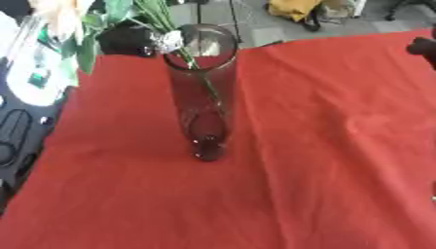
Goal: Arrange flowers into the vase.
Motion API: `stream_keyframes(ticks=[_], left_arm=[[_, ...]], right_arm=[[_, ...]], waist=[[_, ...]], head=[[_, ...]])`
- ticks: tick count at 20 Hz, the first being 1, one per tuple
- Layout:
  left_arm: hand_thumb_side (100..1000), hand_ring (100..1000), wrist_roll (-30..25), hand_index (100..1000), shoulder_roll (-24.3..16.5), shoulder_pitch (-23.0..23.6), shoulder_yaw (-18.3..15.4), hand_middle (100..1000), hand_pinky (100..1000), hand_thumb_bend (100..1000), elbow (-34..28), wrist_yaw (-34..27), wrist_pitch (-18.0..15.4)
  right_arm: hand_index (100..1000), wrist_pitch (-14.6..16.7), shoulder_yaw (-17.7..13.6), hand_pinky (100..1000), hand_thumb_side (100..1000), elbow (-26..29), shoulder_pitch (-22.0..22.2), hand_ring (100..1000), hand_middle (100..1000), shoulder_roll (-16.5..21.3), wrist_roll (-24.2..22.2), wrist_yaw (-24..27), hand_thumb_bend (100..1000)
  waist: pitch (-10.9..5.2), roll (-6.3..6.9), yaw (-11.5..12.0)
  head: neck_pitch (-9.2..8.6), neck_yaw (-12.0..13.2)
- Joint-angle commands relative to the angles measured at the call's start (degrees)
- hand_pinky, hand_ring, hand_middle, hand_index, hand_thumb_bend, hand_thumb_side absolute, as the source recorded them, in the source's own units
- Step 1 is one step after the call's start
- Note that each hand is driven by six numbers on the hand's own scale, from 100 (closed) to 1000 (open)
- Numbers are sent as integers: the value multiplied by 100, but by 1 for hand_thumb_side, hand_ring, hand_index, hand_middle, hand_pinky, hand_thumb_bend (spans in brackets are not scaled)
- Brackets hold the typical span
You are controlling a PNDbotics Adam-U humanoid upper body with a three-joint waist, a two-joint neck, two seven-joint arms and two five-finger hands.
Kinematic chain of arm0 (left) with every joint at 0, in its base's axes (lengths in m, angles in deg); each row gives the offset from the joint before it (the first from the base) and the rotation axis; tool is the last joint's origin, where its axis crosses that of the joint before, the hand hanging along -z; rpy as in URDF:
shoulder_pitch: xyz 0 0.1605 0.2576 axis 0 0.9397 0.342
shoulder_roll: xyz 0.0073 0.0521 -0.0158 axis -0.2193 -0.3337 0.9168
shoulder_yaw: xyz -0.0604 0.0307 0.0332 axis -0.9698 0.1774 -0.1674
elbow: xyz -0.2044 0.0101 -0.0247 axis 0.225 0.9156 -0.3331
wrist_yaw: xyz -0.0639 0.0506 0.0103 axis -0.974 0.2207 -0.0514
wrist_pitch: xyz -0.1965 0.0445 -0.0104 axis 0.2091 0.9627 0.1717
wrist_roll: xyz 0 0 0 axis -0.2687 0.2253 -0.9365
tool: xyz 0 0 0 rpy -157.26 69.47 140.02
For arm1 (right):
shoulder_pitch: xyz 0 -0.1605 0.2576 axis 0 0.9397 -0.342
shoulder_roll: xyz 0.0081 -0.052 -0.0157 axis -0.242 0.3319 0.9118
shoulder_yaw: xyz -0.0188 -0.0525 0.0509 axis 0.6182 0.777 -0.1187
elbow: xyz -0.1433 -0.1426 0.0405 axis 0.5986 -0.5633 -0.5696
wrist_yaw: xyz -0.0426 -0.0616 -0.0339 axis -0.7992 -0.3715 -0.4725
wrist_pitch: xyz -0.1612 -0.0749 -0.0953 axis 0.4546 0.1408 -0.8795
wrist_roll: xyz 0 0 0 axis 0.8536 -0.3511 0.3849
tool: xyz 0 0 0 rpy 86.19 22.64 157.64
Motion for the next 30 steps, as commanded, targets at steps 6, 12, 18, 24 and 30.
stream_keyframes(ticks=[6, 12, 18, 24, 30], left_arm=[[1000, 1000, -608, 1000, -194, -78, -155, 1000, 989, 163, -35, -306, -28], [1000, 1000, -919, 1000, -181, -61, -188, 1000, 1000, 317, 16, -618, -11], [1000, 1000, -979, 1000, -235, -36, -221, 1000, 1000, 495, 20, -587, 111], [1000, 1000, -985, 1000, -260, -4, -251, 1000, 994, 673, 1, -340, 362], [1000, 1000, -879, 1000, -266, 33, -297, 1000, 992, 699, -57, -419, 474]], right_arm=[[895, -7, -6, 971, 991, 50, -29, 883, 699, 38, -2, 46, 100], [895, -7, 9, 971, 992, 50, -38, 883, 697, 33, -18, 58, 100], [895, -8, 11, 971, 992, 50, -38, 883, 695, 33, -31, 67, 100], [894, -15, 7, 971, 992, 50, -28, 883, 691, 26, -34, 69, 100], [894, -25, 6, 972, 992, 50, -20, 884, 689, 16, -42, 65, 100]], waist=[[-138, -27, 16], [-136, -22, 19], [-146, -19, 27], [-158, -22, 48], [-150, -33, 52]], head=[[24, -29], [7, -37], [11, -47], [12, -52], [0, -55]])
